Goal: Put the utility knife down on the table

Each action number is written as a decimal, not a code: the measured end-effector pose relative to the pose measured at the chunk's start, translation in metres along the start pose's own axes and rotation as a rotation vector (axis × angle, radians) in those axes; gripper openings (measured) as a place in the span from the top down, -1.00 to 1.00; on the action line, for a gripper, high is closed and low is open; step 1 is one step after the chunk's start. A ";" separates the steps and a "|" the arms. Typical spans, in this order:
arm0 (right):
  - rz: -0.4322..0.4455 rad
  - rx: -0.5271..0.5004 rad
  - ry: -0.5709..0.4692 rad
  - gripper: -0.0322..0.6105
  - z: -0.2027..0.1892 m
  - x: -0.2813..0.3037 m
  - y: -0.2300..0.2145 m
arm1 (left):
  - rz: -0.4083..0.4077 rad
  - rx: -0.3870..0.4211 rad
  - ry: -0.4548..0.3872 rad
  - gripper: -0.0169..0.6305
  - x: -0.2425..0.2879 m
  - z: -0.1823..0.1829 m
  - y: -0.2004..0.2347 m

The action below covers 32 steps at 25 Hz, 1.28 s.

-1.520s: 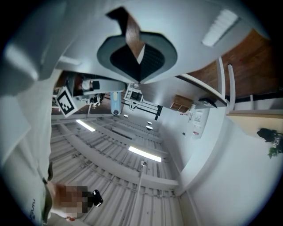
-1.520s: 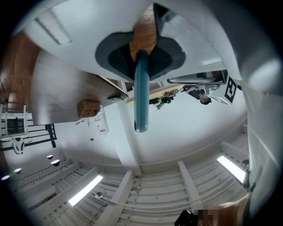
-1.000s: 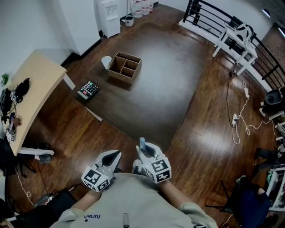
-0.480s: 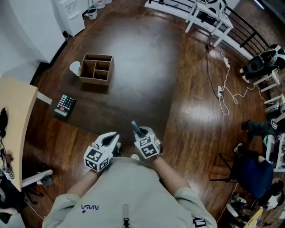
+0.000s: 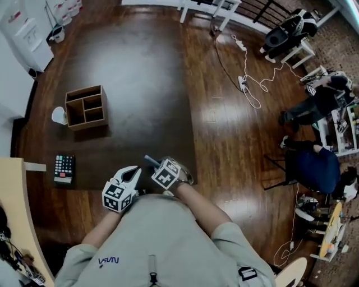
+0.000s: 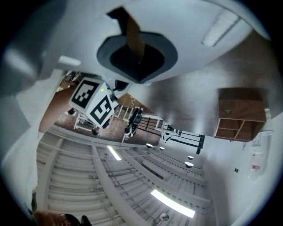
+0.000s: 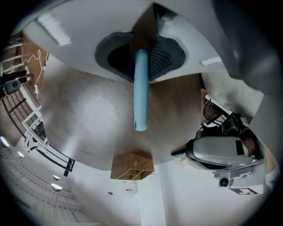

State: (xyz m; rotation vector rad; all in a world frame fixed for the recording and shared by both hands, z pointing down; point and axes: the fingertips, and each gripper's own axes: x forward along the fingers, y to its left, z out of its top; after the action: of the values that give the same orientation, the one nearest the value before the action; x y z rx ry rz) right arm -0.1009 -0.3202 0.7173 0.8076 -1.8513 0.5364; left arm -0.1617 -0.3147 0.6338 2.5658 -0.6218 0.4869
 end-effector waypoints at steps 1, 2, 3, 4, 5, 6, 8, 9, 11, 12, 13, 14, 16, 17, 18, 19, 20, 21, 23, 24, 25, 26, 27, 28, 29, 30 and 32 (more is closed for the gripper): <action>0.002 0.002 0.010 0.68 -0.001 0.001 0.000 | -0.017 0.000 0.008 0.94 0.003 -0.002 0.002; 0.003 0.006 0.019 0.68 -0.001 0.002 0.001 | -0.033 0.001 0.015 0.94 0.005 -0.003 0.004; 0.001 0.009 0.027 0.68 -0.001 0.003 0.000 | -0.048 0.004 0.020 0.94 0.007 -0.003 0.006; -0.003 0.009 0.035 0.68 -0.001 0.003 0.000 | -0.064 0.008 0.022 0.94 0.008 -0.003 0.006; -0.009 0.008 0.042 0.69 -0.001 0.003 0.000 | -0.079 0.012 0.024 0.94 0.009 -0.002 0.006; -0.015 0.010 0.048 0.69 -0.002 0.002 -0.001 | -0.093 0.014 0.026 0.94 0.010 -0.002 0.005; -0.025 0.021 0.055 0.68 -0.003 0.001 -0.002 | -0.114 0.015 0.029 0.94 0.011 -0.002 0.004; -0.029 0.029 0.057 0.66 -0.004 0.000 -0.002 | -0.122 0.014 0.030 0.94 0.010 -0.002 0.004; -0.036 0.042 0.057 0.64 -0.006 -0.002 -0.002 | -0.133 0.011 0.029 0.94 0.009 -0.003 0.003; -0.043 0.049 0.053 0.64 -0.006 -0.003 -0.004 | -0.138 0.010 0.028 0.94 0.008 -0.003 0.003; -0.053 0.057 0.047 0.64 -0.007 -0.006 -0.006 | -0.143 0.009 0.027 0.94 0.008 -0.004 0.003; -0.064 0.066 0.040 0.63 -0.007 -0.010 -0.009 | -0.147 0.007 0.024 0.94 0.008 -0.003 0.003; -0.090 0.084 0.019 0.62 -0.005 -0.021 -0.015 | -0.151 0.003 0.016 0.94 0.006 0.000 0.001; -0.101 0.092 0.005 0.62 -0.004 -0.028 -0.019 | -0.150 -0.001 0.010 0.94 0.005 0.003 0.000; -0.110 0.103 -0.010 0.62 -0.003 -0.036 -0.022 | -0.149 -0.004 0.004 0.94 0.004 0.007 -0.002; -0.115 0.115 -0.026 0.62 -0.003 -0.043 -0.024 | -0.147 -0.006 -0.002 0.94 0.003 0.010 -0.004; -0.118 0.128 -0.043 0.62 -0.003 -0.050 -0.025 | -0.145 -0.007 -0.007 0.94 0.002 0.013 -0.005; -0.124 0.142 -0.062 0.62 -0.002 -0.055 -0.026 | -0.144 -0.007 -0.013 0.94 0.002 0.016 -0.006; -0.142 0.174 -0.119 0.62 0.000 -0.065 -0.027 | -0.143 -0.005 -0.028 0.94 0.001 0.022 -0.008; -0.150 0.192 -0.154 0.62 0.002 -0.071 -0.027 | -0.145 -0.003 -0.036 0.94 0.001 0.024 -0.010; -0.156 0.210 -0.190 0.62 0.004 -0.076 -0.027 | -0.146 0.000 -0.043 0.94 0.001 0.027 -0.013; -0.157 0.222 -0.225 0.62 0.007 -0.081 -0.025 | -0.147 0.004 -0.050 0.94 0.001 0.029 -0.016; -0.153 0.229 -0.257 0.62 0.009 -0.086 -0.023 | -0.146 0.007 -0.058 0.94 0.001 0.033 -0.020; -0.144 0.231 -0.287 0.62 0.011 -0.091 -0.020 | -0.144 0.010 -0.067 0.94 0.001 0.036 -0.025; -0.132 0.228 -0.316 0.62 0.012 -0.097 -0.016 | -0.141 0.013 -0.077 0.94 0.002 0.041 -0.031; -0.119 0.220 -0.345 0.62 0.013 -0.104 -0.011 | -0.137 0.015 -0.087 0.94 0.002 0.045 -0.038; -0.095 0.198 -0.403 0.68 0.013 -0.116 -0.003 | -0.133 0.011 -0.107 0.94 0.005 0.051 -0.053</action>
State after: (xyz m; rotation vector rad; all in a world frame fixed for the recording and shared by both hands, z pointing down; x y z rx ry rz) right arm -0.0751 -0.2974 0.6052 1.2000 -2.1329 0.5300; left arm -0.1197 -0.2996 0.5748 2.6361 -0.4820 0.3106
